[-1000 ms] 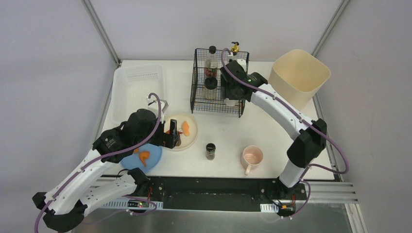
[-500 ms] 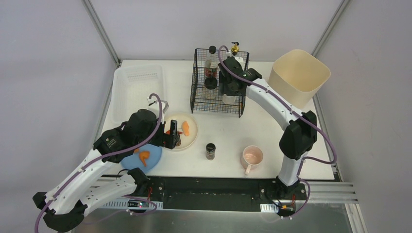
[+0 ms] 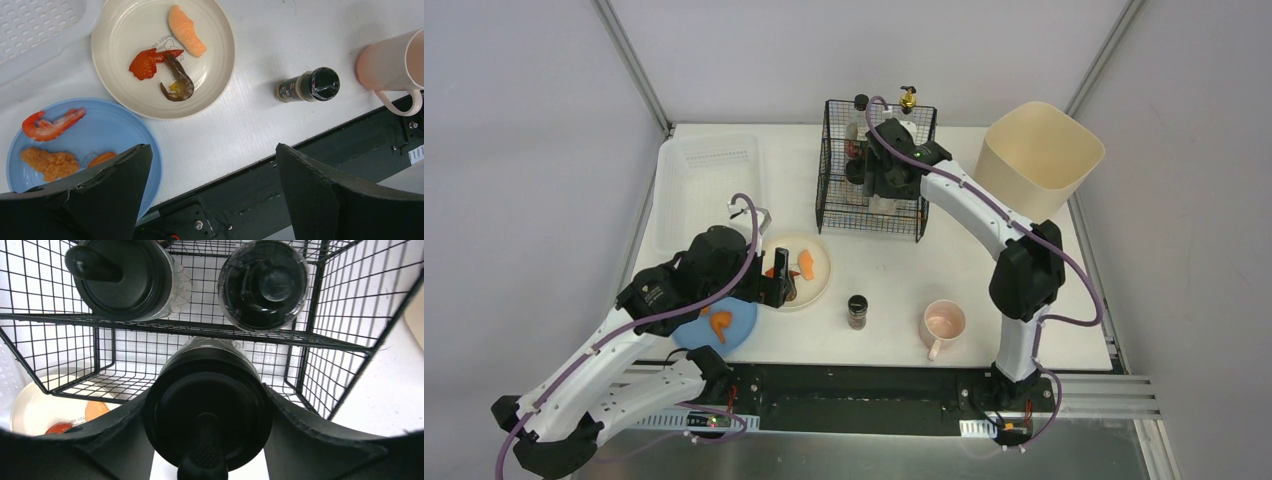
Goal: Clear the kitchen counter
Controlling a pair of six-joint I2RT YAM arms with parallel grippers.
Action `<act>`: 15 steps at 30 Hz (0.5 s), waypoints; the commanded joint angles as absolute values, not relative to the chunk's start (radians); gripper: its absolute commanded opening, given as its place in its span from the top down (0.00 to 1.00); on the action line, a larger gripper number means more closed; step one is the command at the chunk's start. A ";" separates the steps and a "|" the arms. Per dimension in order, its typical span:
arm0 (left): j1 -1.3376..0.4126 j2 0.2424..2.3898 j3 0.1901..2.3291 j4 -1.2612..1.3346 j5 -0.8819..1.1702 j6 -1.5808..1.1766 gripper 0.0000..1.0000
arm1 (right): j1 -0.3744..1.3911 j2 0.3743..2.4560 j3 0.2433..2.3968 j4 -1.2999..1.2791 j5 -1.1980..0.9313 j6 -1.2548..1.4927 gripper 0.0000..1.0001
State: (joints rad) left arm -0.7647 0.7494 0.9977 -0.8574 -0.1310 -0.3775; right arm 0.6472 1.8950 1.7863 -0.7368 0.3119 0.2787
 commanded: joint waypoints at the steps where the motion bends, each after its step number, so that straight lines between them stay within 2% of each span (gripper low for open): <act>1: -0.763 0.735 0.987 -0.849 -0.126 -0.363 0.00 | 0.666 1.924 1.855 -0.675 0.300 0.326 0.63; 15: -0.763 0.733 0.992 -0.851 -0.125 -0.359 0.00 | 0.704 2.056 1.940 -0.664 0.288 0.383 0.61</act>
